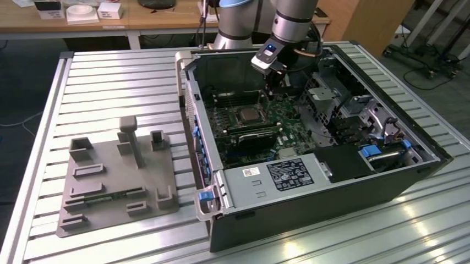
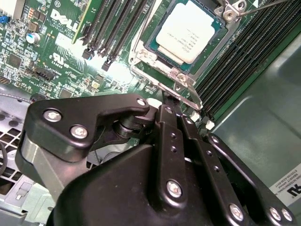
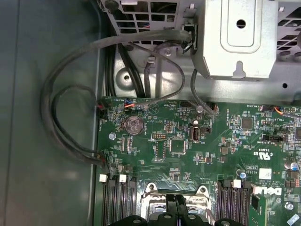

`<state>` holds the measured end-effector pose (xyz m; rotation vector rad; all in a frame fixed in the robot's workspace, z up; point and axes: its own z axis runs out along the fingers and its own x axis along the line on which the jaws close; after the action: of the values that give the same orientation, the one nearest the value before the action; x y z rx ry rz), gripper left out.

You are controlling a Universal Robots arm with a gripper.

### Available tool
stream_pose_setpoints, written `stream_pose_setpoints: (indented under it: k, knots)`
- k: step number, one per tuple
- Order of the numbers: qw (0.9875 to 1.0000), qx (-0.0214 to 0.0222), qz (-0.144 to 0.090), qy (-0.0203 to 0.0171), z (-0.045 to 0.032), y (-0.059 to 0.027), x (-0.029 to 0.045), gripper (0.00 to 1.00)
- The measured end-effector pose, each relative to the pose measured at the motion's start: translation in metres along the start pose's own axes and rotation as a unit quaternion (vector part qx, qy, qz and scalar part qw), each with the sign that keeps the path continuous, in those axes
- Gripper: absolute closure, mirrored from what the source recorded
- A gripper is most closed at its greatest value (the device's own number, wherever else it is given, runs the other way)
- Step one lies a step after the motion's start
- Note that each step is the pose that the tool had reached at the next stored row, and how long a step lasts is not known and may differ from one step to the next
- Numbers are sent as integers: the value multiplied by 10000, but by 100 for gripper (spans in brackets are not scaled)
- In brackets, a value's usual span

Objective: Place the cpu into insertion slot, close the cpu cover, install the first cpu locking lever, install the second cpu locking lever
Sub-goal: 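Close the cpu cover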

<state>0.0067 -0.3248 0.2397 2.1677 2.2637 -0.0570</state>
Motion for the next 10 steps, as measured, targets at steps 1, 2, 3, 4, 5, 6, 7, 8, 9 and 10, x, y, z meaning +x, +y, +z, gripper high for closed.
stream_pose_setpoints:
  k: [1,2,3,4,5,6,7,8,9,10]
  knots:
    - [10000,0,0,0,0,-1,0,90]
    - [10000,0,0,0,0,-1,0,90]
    - [10000,0,1,0,0,-2,0,90]
    - [10000,0,1,0,0,-5,0,90]
    - [10000,0,1,0,0,-10,0,90]
    - [10000,0,1,0,0,-13,0,90]
    - [10000,0,1,0,0,-13,0,90]
    - [10000,0,0,0,0,-13,0,90]
    - [10000,0,0,0,0,-13,1,90]
    - [10000,0,0,0,0,-14,0,90]
